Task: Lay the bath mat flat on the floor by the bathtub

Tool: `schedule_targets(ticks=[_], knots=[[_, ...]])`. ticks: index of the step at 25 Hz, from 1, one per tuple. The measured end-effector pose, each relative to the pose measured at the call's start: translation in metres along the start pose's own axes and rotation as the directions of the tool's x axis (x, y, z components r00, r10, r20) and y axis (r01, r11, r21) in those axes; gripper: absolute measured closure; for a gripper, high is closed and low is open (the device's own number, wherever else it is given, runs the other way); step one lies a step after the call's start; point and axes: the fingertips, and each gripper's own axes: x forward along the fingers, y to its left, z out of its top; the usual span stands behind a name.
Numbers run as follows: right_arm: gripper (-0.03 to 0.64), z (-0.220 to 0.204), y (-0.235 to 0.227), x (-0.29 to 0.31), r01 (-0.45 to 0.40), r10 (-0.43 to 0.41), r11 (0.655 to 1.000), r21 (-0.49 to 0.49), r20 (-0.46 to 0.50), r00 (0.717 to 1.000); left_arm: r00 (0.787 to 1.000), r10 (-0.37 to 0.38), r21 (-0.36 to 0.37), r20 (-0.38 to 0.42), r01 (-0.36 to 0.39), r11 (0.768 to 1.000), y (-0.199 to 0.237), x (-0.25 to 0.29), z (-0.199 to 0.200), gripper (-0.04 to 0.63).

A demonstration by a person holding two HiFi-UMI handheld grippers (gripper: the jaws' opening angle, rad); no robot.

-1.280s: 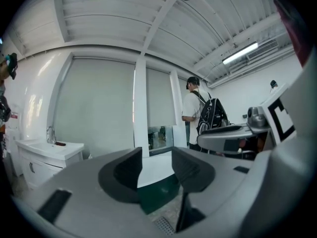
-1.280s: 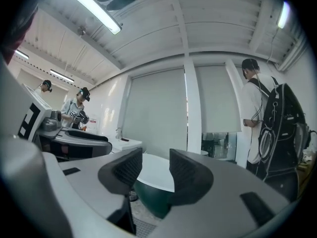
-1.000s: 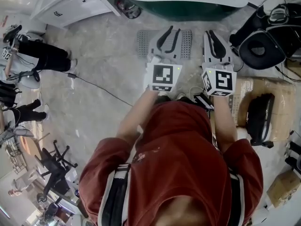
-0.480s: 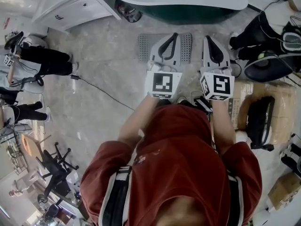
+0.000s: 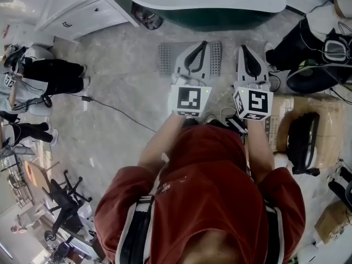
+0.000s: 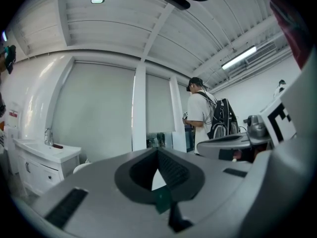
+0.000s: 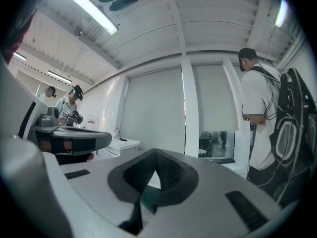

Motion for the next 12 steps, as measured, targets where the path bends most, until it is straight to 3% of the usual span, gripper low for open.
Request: schedule_targets(ticks=[12], knots=[[0.607, -0.0032, -0.0037, -0.0002, 0.003, -0.004, 1.000, -0.012, -0.014, 1.000, 1.000, -0.013, -0.005, -0.011, 0.013, 1.000, -0.0046, 0.0027, -0.0044, 0.583]])
